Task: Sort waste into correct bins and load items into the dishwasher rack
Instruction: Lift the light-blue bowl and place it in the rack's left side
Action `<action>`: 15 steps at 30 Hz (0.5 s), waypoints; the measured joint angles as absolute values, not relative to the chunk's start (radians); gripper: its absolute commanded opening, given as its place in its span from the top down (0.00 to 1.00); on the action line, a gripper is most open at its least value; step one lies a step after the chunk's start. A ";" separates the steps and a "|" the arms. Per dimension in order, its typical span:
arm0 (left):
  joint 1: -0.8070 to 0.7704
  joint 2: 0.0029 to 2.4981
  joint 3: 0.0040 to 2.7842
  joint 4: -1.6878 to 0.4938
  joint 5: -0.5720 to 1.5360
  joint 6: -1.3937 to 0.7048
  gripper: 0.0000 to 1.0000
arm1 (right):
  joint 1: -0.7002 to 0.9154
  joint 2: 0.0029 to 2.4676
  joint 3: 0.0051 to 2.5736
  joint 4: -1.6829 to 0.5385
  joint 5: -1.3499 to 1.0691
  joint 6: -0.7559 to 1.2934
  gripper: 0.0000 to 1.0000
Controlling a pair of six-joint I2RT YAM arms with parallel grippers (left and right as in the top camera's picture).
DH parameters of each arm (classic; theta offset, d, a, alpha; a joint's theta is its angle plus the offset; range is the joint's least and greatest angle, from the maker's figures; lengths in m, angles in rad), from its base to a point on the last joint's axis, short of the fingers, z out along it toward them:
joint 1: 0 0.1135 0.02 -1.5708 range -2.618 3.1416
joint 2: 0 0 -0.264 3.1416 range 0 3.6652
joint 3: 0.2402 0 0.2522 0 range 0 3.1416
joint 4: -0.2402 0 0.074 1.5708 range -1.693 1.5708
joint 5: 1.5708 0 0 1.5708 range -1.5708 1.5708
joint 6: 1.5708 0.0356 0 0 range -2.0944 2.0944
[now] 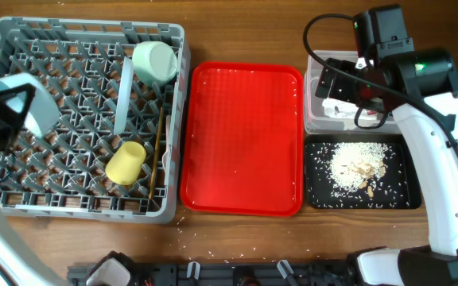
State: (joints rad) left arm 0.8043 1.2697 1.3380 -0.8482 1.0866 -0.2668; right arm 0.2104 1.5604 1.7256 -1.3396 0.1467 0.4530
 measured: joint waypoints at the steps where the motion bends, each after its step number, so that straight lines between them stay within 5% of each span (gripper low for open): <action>1: 0.823 1.347 1.330 -0.829 1.220 -0.244 0.96 | 0.210 1.560 1.726 -1.340 0.147 0.453 0.00; 5: 0.827 1.576 1.319 -0.829 1.466 -0.152 0.96 | 0.210 1.560 1.726 -1.340 0.147 0.453 0.00; 15: 0.682 1.809 1.311 -0.562 1.542 -0.067 0.96 | 0.210 1.560 1.726 -1.340 0.147 0.453 0.00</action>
State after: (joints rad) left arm 0.6819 1.8091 1.3113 -0.5621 1.5417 -0.0666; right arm 0.2104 1.5604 1.7256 -1.3403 0.1467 0.4530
